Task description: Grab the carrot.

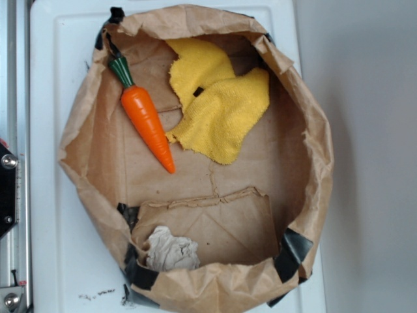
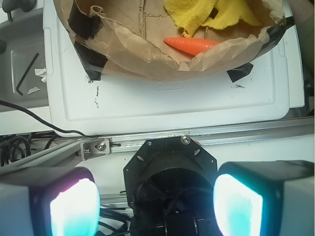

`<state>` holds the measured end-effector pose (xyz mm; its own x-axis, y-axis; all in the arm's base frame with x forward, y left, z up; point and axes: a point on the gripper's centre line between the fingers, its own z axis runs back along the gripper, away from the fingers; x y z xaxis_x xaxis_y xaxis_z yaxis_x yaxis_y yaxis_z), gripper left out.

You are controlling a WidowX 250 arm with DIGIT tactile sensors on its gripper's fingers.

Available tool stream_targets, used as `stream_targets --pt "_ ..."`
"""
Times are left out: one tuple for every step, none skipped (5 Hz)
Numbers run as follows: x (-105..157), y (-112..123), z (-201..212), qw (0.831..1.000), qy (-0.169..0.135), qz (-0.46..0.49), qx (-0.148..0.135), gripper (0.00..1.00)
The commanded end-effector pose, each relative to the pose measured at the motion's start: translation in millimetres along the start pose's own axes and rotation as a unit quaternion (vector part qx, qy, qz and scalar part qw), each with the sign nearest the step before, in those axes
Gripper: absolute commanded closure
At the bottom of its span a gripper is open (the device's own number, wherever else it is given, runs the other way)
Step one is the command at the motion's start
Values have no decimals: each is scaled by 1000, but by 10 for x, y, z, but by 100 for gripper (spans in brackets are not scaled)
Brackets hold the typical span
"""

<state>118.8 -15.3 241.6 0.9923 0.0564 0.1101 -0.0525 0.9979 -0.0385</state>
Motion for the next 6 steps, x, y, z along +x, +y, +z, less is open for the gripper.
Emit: stream_targets --pt "0 0 0 1000 0 0 0 0" --pt "490 -103 -70 999 -9 39 -25 0" --pt "904 -82 -144 987 -72 144 -15 0" --pt "698 116 -168 958 -120 261 8 0" --pt "698 116 -168 958 -120 261 8 0" --pt "698 116 -168 958 -120 261 8 0"
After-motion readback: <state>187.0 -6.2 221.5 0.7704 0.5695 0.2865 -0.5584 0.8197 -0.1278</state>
